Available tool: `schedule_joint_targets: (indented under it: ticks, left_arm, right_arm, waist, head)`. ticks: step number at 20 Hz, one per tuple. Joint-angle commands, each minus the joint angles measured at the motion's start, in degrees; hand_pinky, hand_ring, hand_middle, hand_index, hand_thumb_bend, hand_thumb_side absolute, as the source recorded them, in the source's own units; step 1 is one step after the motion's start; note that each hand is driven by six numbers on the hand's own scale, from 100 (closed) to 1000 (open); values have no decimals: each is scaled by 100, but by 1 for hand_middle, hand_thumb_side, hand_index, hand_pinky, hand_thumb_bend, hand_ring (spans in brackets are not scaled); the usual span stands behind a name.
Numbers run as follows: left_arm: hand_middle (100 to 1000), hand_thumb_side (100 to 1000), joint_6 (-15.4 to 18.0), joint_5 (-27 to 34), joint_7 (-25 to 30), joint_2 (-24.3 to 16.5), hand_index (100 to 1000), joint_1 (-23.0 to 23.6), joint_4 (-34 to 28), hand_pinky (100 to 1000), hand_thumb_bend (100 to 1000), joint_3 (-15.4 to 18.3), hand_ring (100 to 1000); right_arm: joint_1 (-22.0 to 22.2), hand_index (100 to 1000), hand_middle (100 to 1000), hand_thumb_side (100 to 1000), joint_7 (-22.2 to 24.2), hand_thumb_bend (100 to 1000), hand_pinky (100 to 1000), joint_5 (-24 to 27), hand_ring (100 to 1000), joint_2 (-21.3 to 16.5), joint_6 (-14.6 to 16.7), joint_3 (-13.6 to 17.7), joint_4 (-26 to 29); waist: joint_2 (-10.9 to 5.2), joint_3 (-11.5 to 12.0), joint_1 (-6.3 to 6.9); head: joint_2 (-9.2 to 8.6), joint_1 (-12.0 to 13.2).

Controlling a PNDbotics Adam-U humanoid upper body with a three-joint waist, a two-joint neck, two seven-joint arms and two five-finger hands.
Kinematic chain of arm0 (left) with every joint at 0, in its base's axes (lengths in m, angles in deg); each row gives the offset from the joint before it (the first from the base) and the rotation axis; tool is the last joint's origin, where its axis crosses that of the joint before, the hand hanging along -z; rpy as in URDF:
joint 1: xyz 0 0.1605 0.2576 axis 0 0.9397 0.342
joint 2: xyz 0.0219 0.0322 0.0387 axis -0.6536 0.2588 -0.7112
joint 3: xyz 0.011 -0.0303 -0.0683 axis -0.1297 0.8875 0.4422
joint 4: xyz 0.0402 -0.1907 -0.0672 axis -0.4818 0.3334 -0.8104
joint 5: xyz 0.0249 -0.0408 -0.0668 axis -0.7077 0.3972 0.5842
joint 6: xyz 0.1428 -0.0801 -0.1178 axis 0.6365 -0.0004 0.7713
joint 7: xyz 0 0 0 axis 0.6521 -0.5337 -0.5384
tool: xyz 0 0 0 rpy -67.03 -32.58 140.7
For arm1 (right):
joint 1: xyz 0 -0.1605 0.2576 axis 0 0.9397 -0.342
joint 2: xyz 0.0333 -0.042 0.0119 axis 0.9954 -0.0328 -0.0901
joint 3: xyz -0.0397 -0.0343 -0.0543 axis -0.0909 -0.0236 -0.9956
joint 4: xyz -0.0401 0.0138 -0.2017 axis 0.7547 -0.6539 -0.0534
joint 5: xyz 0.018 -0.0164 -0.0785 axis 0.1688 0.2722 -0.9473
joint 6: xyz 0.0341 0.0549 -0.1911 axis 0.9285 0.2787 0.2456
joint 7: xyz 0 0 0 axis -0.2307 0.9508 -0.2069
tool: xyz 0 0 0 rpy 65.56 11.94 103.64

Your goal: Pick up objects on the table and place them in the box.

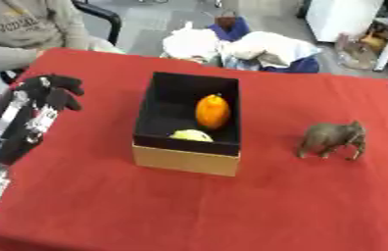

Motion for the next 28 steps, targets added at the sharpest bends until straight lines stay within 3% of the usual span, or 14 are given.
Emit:
schedule_joint_targets:
  ticks: [1, 11, 24, 27, 28]
  left_arm:
    - [614, 854, -36, -57, 35, -35, 778, -1, -104, 606, 164, 86, 550]
    - [616, 870, -26, -118, 164, 45, 781, 33, -65, 606, 164, 42, 550]
    - [616, 878, -20, -156, 241, 105, 782, 57, -49, 605, 167, 17, 547]
    - [616, 880, -28, -164, 258, 121, 782, 55, -38, 605, 168, 9, 546]
    - [617, 881, -29, -167, 264, 124, 782, 55, -37, 605, 168, 6, 546]
  right_arm:
    - [-180, 927, 882, 672, 614, 100, 871, -577, 901, 0, 989, 74, -76]
    - [-201, 930, 895, 722, -412, 190, 866, -2143, 909, 355, 989, 50, -325]
    - [-162, 934, 916, 814, -1295, 334, 862, -3728, 925, 551, 989, -72, -629]
    - [-150, 924, 902, 766, -1429, 344, 853, -4048, 910, 572, 989, -104, -679]
    - [-144, 905, 872, 710, -1487, 339, 841, -4157, 886, 583, 989, -108, -695]
  waist:
    - [-98, 9, 13]
    - [-118, 34, 22]
    - [-114, 91, 3]
    - [-110, 103, -12]
    - [-109, 107, -15]
  head:
    - [50, -35]
    - [52, -77]
    - [3, -111]
    - [-1, -125]
    - [-5, -127]
